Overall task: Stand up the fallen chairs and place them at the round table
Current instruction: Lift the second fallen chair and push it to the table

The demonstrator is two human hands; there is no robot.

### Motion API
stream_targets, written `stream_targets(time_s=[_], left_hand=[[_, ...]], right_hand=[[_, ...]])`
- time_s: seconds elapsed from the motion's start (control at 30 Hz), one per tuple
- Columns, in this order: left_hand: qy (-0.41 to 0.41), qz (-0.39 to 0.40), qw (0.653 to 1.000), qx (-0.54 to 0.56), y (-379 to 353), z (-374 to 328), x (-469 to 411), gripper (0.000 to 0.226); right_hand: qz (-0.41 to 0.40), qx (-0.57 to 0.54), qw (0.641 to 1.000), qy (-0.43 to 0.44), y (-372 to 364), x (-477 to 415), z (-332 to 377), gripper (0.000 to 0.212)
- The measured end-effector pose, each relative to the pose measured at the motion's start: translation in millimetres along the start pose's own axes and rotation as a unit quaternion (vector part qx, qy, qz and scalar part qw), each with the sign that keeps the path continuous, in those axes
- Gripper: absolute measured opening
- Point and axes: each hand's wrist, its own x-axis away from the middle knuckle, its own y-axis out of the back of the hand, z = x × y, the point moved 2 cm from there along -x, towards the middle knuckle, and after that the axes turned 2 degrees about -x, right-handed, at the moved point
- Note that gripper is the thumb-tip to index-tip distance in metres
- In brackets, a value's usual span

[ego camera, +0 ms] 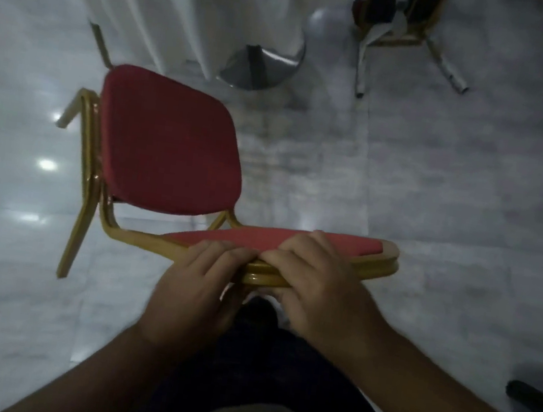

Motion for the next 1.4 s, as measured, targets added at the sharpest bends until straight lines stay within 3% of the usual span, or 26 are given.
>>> stream_targets(time_s=[0.23,0.37,0.47,0.6,0.83,0.93,1.2,1.4], left_hand=[[0.092,-0.041,0.994,-0.042,60.0,17.1,65.1,0.034],[0.121,-0.058,0.991,-0.023,92.4,38.2,97.7,0.033],[0.138,-0.067,0.988,-0.027,116.4,48.5,117.9,0.038],[0.107,-0.09,0.982,-0.128,145.4,46.8,146.9,0.052],[0.12,-0.12,0.967,-0.192,192.1,82.4,186.8,0.043],[0.121,-0.121,0.961,-0.215,216.3,107.9,202.2,0.045],[0.099,-0.103,0.971,-0.19,250.6,161.7,234.2,0.049],[0.063,-0.141,0.971,-0.183,251.7,186.1,240.6,0.051]], right_hand=[[0.018,0.032,0.998,0.052,-12.9,-2.1,53.3,0.042],[0.027,0.008,1.0,0.003,-19.0,17.2,47.5,0.039],[0.038,-0.011,0.999,0.015,-33.3,8.4,70.5,0.031],[0.049,-0.014,0.998,0.033,-53.6,-14.9,124.7,0.033],[0.088,-0.01,0.991,0.097,-109.3,-59.8,220.8,0.035],[0.124,0.003,0.989,0.078,-128.0,-69.9,235.3,0.038],[0.194,-0.02,0.978,0.078,-161.0,-98.5,267.8,0.042],[0.188,0.038,0.977,0.088,-176.7,-111.5,273.9,0.046]])
